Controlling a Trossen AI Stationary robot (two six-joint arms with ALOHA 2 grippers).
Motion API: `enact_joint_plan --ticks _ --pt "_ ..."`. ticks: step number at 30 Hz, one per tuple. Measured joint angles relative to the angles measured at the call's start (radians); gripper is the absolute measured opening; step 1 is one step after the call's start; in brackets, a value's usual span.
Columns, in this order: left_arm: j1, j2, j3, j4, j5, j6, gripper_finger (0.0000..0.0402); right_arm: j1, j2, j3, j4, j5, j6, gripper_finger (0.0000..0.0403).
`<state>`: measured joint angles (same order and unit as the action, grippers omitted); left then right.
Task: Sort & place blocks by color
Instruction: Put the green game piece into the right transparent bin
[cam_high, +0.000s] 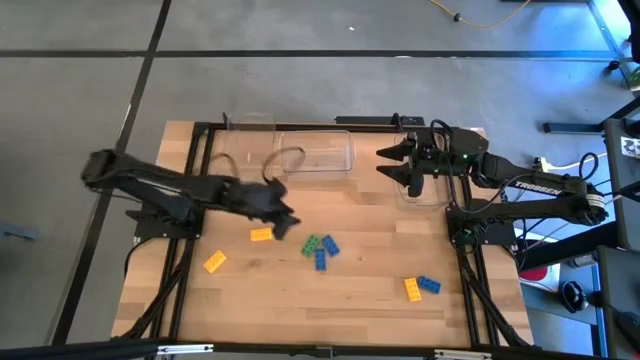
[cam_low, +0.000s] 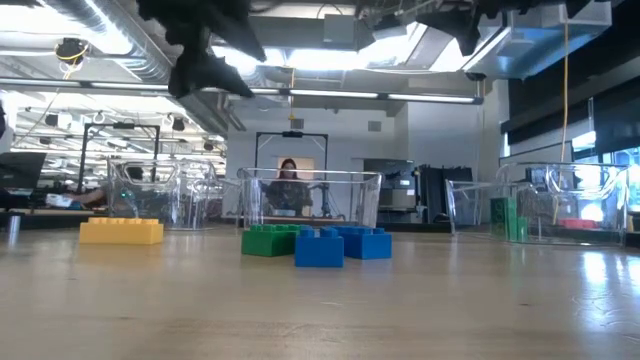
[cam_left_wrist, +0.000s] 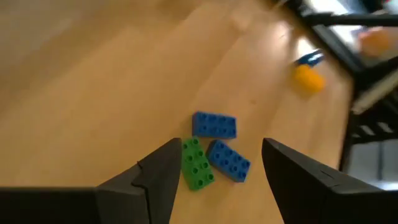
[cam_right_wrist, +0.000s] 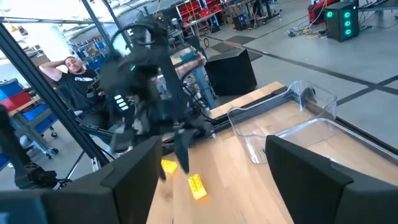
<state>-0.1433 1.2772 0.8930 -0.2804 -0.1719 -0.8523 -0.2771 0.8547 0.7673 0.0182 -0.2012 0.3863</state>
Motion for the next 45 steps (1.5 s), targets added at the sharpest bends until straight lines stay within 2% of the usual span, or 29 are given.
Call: enact_joint_plan --ticks 5,9,16,23,28,34,41,45 --pt "-0.071 0.251 0.166 -0.099 -0.073 -0.171 0.0215 0.0 0.0 0.0 -0.018 0.0 -0.002 0.0288" --pt "-0.092 0.421 0.263 -0.137 -0.079 -0.222 0.0215 0.0 0.001 0.0 -0.038 0.031 -0.002 0.0288" --pt "-0.098 0.596 0.331 -0.162 -0.046 -0.268 0.0215 0.0 0.004 0.0 -0.069 0.037 -0.024 0.0288" --pt "-0.097 0.635 0.333 -0.174 -0.111 -0.275 0.0215 0.0 0.004 0.0 -0.069 0.051 -0.026 0.0288" --pt "-0.097 0.653 0.334 -0.164 -0.115 -0.264 0.0215 0.0 0.008 0.0 -0.069 0.051 -0.027 0.0288" --pt "-0.1 0.695 0.335 -0.157 -0.068 -0.255 0.0215 0.0 0.007 0.0 -0.066 0.051 -0.026 0.0288" --pt "-0.108 0.699 0.334 -0.172 -0.069 -0.212 0.0215 0.0 0.007 0.0 -0.066 0.051 -0.012 0.0288" --pt "-0.102 0.687 0.333 -0.24 -0.059 -0.156 0.0193 0.0 0.007 0.0 -0.066 0.052 -0.004 0.0288"
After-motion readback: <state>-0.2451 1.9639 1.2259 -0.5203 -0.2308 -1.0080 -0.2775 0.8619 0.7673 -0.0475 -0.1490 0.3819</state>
